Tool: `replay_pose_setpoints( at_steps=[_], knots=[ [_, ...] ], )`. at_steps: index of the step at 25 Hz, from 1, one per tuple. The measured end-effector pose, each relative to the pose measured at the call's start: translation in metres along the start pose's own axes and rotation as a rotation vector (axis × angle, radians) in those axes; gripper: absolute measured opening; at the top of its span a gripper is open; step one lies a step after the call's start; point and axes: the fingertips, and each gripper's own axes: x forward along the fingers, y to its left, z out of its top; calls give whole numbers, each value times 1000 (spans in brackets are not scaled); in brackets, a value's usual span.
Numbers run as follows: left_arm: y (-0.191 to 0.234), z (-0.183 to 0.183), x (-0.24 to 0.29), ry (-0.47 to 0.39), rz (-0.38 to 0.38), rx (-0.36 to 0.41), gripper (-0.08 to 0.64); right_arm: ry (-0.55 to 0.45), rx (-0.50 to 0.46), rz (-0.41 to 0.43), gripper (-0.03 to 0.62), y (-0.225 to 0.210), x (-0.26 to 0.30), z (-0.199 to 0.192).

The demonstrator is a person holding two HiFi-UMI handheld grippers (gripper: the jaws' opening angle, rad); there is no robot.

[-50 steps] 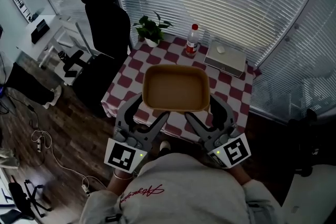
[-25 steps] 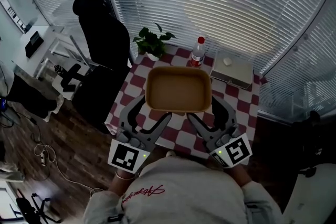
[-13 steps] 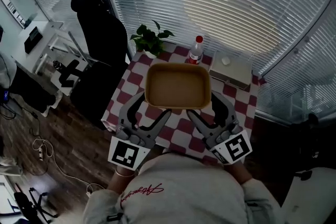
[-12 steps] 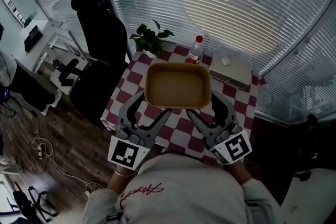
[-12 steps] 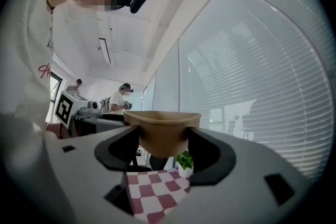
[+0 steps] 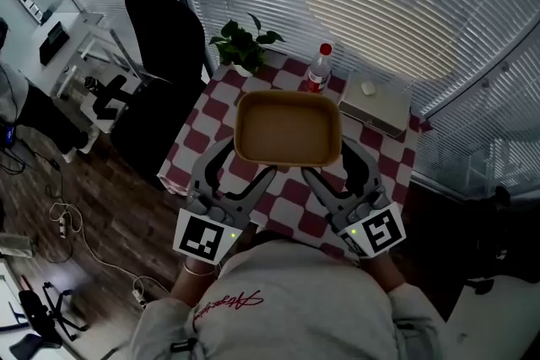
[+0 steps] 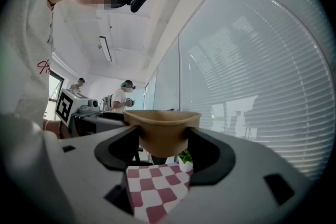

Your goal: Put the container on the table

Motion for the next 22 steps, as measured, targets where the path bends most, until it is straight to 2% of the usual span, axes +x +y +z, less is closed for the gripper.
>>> replay_pose_setpoints(
  at_steps=[7,22],
  knots=[
    [3,-21,3,43,11,-10,293,33,7,14,288,-2,6,-19],
    [10,-43,-1,56,18,-29,293,74,18,18,288,5,15,-42]
  ],
)
